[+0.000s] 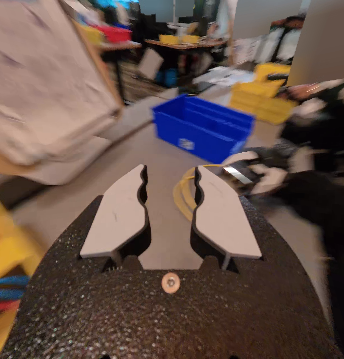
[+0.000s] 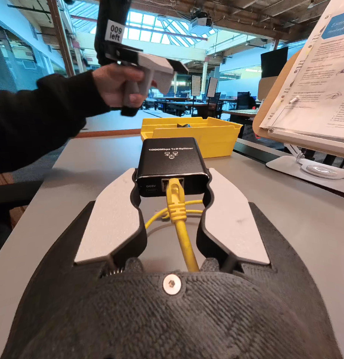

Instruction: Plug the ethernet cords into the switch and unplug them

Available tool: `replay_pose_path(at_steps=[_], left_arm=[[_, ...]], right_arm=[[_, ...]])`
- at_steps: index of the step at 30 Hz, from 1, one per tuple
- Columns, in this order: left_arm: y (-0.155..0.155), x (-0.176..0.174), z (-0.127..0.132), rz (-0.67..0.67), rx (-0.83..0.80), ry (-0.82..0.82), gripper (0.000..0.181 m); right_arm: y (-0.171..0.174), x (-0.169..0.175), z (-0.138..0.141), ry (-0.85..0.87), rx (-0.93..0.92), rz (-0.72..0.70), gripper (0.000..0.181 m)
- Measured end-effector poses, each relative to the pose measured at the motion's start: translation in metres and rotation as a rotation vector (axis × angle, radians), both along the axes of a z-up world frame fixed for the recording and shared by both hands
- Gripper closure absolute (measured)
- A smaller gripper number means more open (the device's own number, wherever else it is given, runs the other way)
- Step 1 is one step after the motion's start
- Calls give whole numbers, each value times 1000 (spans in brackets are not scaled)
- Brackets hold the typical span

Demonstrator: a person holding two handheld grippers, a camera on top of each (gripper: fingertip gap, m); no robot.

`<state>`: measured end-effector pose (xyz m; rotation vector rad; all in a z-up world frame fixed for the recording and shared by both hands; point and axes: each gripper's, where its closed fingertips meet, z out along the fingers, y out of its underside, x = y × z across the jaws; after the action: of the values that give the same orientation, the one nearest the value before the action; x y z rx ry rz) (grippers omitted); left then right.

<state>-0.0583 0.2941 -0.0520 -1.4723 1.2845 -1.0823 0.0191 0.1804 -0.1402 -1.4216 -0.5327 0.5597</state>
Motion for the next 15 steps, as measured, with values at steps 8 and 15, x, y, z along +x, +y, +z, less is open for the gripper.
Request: replay_pose_path(at_steps=[8,15], left_arm=[[166,-113,-72,177,684,841,124],[208,-118,-123,63,690,1031,127]], right_arm=[[-4,-6,0,-21,23,52,118],[-8,-11,0,-37,40,83,118]])
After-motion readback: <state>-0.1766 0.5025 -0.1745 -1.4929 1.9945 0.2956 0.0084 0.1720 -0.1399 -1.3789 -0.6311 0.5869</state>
